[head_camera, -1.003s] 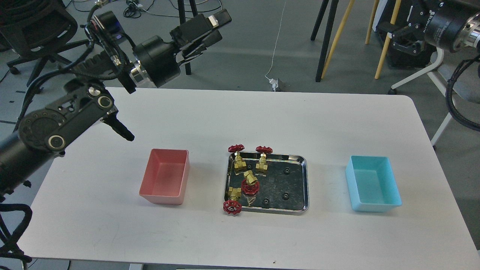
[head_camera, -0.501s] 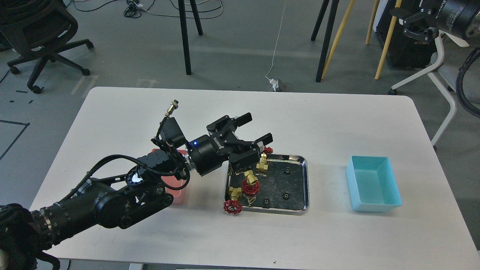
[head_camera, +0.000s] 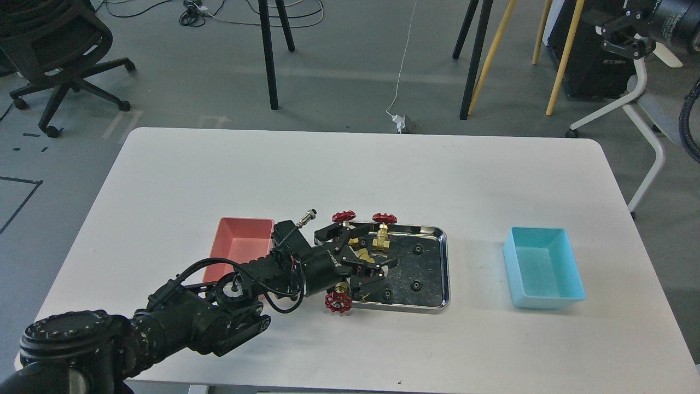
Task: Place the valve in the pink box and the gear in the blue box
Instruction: 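Lower the left gripper onto a brass valve on the tray, then close the left gripper on the brass valve with red handwheel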
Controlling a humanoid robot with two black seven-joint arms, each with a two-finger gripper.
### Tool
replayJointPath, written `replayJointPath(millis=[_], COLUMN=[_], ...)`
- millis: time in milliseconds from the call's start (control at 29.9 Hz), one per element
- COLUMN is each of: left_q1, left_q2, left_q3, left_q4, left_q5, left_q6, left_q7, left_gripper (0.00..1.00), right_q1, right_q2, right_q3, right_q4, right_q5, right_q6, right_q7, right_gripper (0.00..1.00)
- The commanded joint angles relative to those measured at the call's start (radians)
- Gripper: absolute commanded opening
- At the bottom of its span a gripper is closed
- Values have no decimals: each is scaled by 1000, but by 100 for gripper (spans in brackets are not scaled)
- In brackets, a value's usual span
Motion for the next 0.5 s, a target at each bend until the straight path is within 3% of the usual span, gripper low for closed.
replayJointPath(millis=[0,301,468], left_q1=[-1,-1,-1], left_q2=[-1,-1,-1], left_q3=[41,72,84], left_q4=[36,81,81], left_q5=[-5,-10,-4], left_q6=[0,0,0], left_q7=[0,0,0], left_gripper=[98,92,77], right_q1=[-1,-3,-4], right_q2=[0,6,8], right_q3=[-1,-1,-1], right_q4=[0,-1,-3], right_q5=[0,-17,-26], right_q6=[0,0,0], right_q7=[0,0,0], right_gripper=[99,99,99])
